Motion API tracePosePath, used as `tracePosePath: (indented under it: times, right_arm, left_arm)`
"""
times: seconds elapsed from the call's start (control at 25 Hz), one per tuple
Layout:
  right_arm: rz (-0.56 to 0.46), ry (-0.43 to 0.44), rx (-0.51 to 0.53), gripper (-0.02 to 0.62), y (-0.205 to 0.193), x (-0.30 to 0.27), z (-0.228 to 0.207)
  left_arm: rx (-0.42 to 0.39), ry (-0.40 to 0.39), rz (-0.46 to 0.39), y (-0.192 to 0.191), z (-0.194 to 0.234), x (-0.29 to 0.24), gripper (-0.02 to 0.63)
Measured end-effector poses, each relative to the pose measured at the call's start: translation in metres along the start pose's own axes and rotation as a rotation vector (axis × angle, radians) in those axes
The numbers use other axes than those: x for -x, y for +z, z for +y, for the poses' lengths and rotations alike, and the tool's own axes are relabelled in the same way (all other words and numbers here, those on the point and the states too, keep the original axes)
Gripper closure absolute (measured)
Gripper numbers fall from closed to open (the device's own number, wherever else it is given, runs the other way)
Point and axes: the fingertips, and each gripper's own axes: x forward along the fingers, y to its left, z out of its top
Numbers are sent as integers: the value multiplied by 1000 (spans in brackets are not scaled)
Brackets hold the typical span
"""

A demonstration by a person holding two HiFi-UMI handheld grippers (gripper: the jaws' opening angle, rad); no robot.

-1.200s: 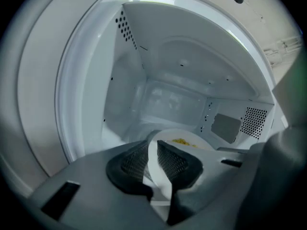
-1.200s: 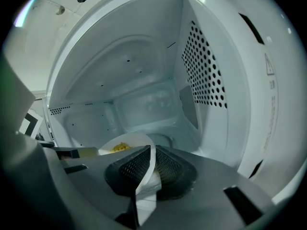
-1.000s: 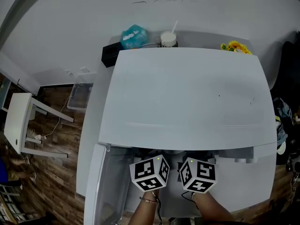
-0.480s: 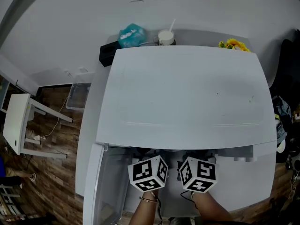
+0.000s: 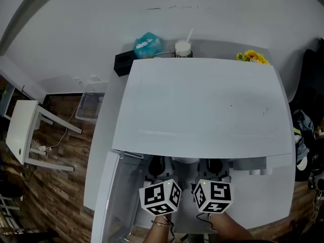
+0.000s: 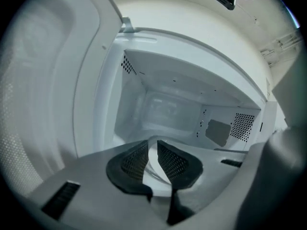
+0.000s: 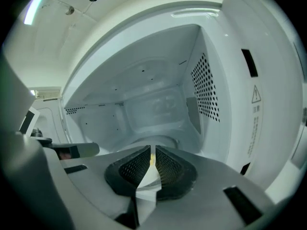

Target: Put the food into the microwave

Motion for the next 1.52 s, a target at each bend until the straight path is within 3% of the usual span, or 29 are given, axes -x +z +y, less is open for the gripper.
tracePosePath:
  times: [0.28,0.48,0.88,1.16,1.52]
  right_arm:
    - [47,106,38,552,2,30,13]
    - [89,193,117,552,3,60,18]
    - [91,311,182,578,35,110,27]
    - [132,383,217,578,31,145,30]
    - [87,446,236,578,52,163,41]
  left_arm:
    - [0,12,27,-3,-14,37,546]
    - [-18,20,39,-1,-30,72,588]
    - [-50,71,54,7,-45,140,600]
    - [-56,78,-8,37,-66,173,601]
    - [-40,103,-58,56,-77,193,601]
